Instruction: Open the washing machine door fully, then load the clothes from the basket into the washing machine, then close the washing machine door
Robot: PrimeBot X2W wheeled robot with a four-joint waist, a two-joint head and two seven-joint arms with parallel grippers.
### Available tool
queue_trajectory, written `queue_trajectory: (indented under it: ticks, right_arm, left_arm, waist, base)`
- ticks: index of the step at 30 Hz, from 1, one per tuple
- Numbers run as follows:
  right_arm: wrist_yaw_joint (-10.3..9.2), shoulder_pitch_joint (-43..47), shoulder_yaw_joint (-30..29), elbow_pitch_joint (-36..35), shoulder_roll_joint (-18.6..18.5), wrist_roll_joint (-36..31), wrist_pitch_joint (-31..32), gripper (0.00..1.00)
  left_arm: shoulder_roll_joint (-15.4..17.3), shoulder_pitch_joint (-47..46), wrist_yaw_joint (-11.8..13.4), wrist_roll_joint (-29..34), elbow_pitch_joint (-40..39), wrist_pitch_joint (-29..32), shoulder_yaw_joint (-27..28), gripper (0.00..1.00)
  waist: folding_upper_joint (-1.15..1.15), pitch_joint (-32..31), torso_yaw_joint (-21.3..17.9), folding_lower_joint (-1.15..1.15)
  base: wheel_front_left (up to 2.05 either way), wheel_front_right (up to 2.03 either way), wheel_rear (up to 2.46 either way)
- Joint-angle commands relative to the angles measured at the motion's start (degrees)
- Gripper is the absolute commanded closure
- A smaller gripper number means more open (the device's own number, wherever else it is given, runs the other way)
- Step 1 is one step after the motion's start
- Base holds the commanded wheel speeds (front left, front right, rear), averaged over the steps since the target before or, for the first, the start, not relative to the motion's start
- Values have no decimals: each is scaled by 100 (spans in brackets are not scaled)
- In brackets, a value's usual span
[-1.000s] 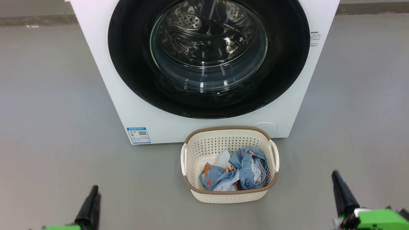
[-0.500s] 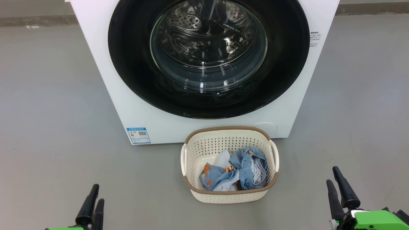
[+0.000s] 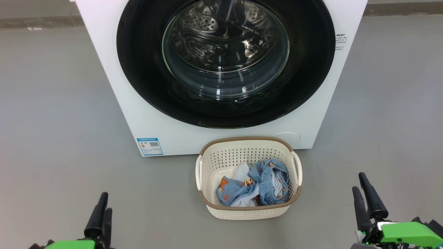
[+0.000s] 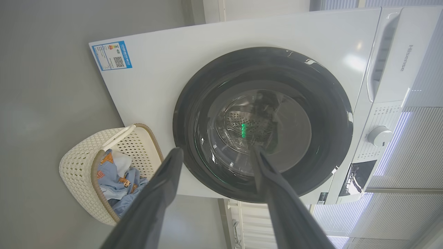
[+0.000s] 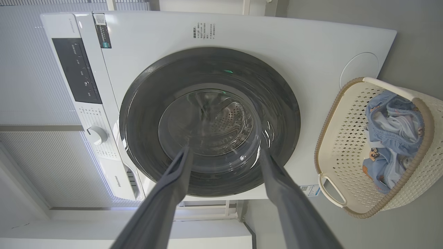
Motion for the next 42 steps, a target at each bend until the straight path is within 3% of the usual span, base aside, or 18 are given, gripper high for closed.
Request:
queue_trajectory:
  ticks: [1, 25, 42]
  right_arm:
    - [2, -281, 76, -199, -92, -65, -67, 0]
    - [4, -493, 526, -353, -329, -1056, -548, 0]
    - [5, -650, 751, -240, -434, -2744, -817, 0]
  left_arm:
    - [113, -270, -17, 101, -198, -75, 17, 0]
    - [266, -381, -26, 1425, -564, -485, -280, 0]
    - [275, -468, -31, 3049, -503, -755, -297, 0]
  waist:
    - [0, -1, 1, -1]
    - [0, 4, -11, -1]
    - [0, 28, -39, -1]
  base:
    - [0, 0, 0]
    - [0, 0, 0]
    - [0, 0, 0]
